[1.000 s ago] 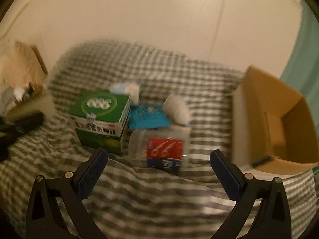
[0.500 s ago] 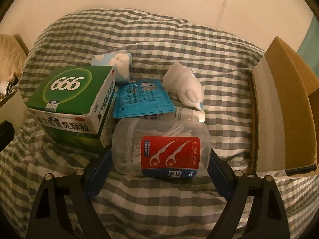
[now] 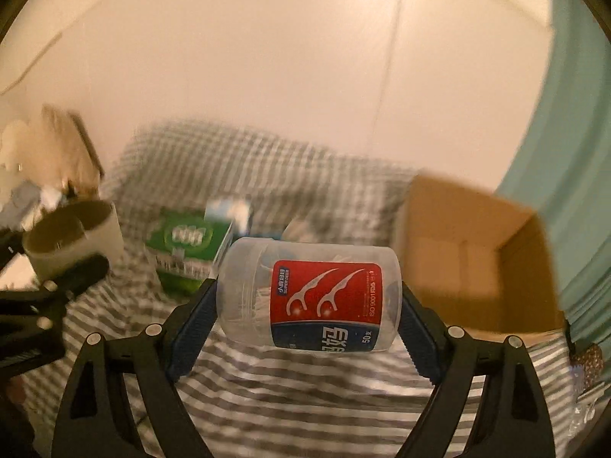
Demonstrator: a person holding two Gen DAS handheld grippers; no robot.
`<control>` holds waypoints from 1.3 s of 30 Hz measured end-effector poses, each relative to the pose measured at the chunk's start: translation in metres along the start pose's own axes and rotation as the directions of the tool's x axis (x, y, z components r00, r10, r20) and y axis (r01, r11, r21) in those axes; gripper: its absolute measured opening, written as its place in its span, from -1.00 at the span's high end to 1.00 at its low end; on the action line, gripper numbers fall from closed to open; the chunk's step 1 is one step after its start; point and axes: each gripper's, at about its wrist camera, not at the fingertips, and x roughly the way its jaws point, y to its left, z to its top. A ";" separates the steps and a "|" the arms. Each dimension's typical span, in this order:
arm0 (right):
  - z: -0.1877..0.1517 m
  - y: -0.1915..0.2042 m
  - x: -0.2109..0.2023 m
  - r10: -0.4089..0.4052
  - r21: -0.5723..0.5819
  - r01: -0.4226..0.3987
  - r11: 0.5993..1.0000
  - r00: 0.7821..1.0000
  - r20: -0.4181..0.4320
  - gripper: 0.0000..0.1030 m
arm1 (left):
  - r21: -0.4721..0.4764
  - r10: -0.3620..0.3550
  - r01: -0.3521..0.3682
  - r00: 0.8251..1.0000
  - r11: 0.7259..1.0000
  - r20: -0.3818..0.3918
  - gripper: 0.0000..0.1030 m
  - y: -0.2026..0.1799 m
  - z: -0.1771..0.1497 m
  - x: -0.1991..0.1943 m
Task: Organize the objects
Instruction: 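Grasp the beige tape roll with the left tool while the right tool grasps the floss jar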
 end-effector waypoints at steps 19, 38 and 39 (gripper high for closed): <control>0.031 -0.155 -0.057 -0.132 0.063 0.127 0.990 0.988 0.086 -0.71 | 0.148 -0.209 0.210 0.978 0.966 -0.023 -0.57 -0.170 0.071 0.059; 0.007 -0.220 0.011 -0.049 0.188 0.055 0.981 0.998 -0.033 -0.73 | 0.188 -0.249 0.269 0.960 0.944 -0.127 -0.88 -0.235 0.045 0.131; 0.008 -0.221 0.009 -0.047 0.199 0.051 0.979 0.999 -0.024 -0.76 | 0.193 -0.231 0.251 0.966 0.949 -0.120 -0.96 -0.236 0.045 0.130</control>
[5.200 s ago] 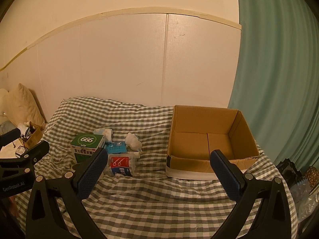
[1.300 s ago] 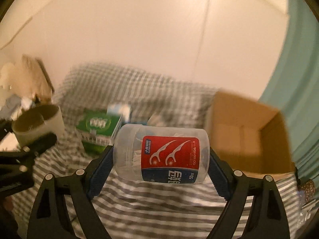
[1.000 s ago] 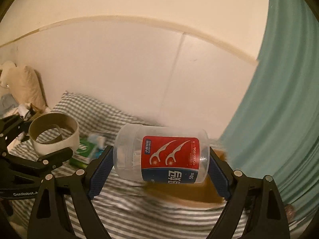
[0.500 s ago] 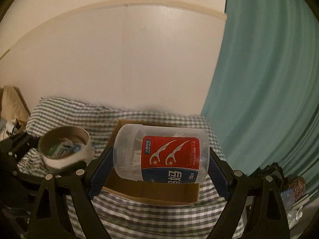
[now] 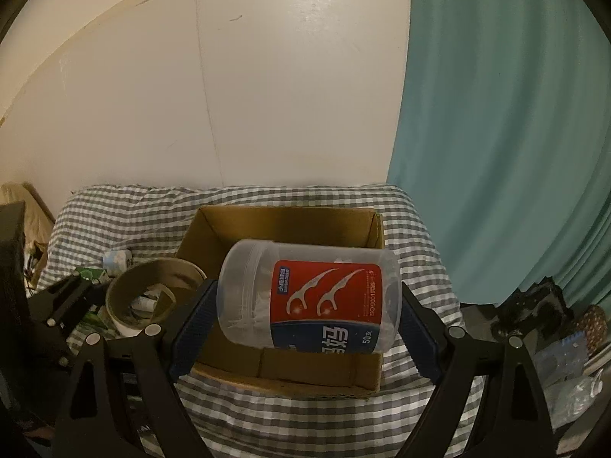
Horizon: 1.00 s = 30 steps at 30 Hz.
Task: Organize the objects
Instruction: 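Grasp the beige tape roll with the left tool while the right tool grasps the floss jar, then drop the tape roll and floss jar into the cardboard box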
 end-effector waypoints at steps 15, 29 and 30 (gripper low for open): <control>-0.023 0.005 -0.074 -0.027 0.079 0.020 0.997 0.996 0.082 -0.99 | -0.087 0.068 -0.061 0.994 0.994 0.087 -1.00 0.060 -0.009 -0.095; -0.069 0.152 -0.072 0.067 -0.066 -0.065 0.996 0.998 0.020 -0.99 | -0.213 0.366 -0.343 0.928 0.915 0.076 -1.00 0.213 -0.098 -0.183; -0.070 0.167 -0.067 0.078 -0.082 -0.077 0.994 0.997 0.011 -0.99 | -0.230 0.378 -0.354 0.923 0.907 0.069 -1.00 0.222 -0.106 -0.184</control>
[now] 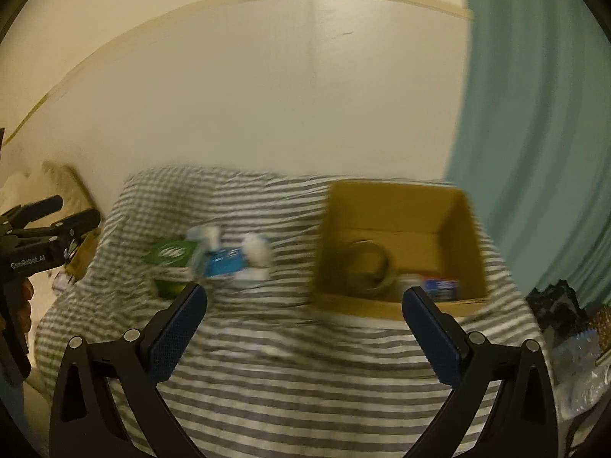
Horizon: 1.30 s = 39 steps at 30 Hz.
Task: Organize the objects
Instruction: 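Drop the tape roll and floss jar into the cardboard box, then grasp the green medicine box with the right tool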
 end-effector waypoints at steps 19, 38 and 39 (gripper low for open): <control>-0.017 0.167 0.168 0.057 -0.117 -0.081 0.990 0.980 -0.192 -0.99 | -0.168 0.089 -0.127 0.973 0.978 -0.213 -1.00 0.107 -0.074 0.115; -0.011 0.174 0.209 0.100 -0.077 -0.118 0.990 0.974 -0.204 -0.82 | -0.166 0.120 -0.166 0.959 0.972 -0.258 -1.00 0.103 -0.078 0.136; -0.009 0.172 0.202 0.102 -0.078 -0.119 0.990 0.977 -0.187 -0.81 | -0.162 0.118 -0.163 0.960 0.973 -0.256 -1.00 0.100 -0.076 0.136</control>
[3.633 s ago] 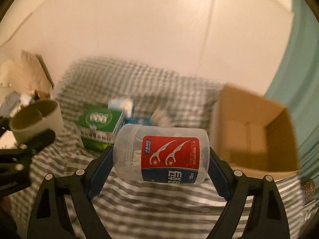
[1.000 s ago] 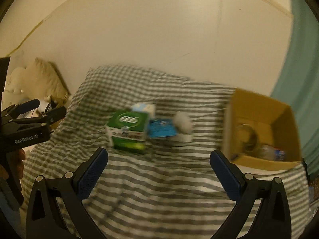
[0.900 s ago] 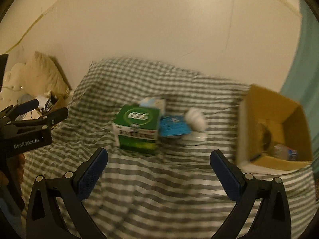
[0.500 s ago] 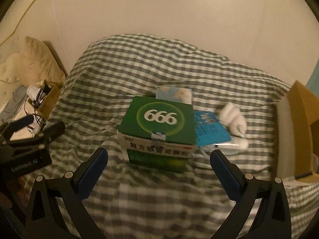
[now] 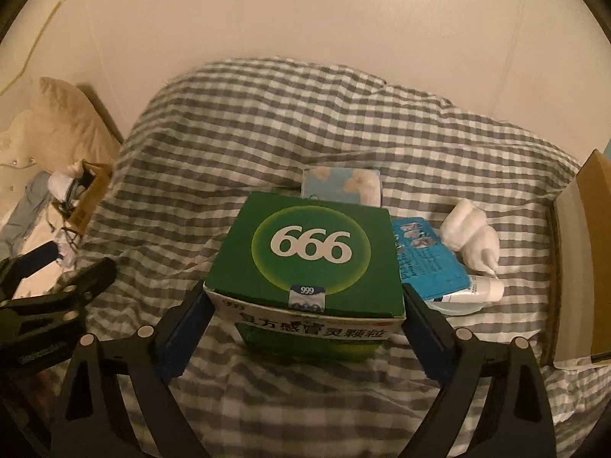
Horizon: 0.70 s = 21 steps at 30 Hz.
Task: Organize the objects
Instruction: 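Grasp the green medicine box with the right tool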
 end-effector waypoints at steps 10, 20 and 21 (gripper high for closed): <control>0.020 -0.061 -0.081 -0.107 0.002 0.108 0.994 0.978 0.182 -0.81 | 0.040 -0.116 0.116 0.993 0.992 0.016 -1.00 -0.062 0.016 -0.007; 0.048 -0.095 -0.042 -0.132 0.007 0.133 0.991 0.979 0.153 -0.81 | 0.143 -0.152 0.146 0.988 0.979 0.032 -1.00 -0.131 0.051 0.026; 0.052 -0.097 -0.037 -0.137 0.003 0.138 0.990 0.979 0.150 -0.81 | 0.146 -0.168 0.162 0.985 0.976 0.031 -1.00 -0.138 0.055 0.032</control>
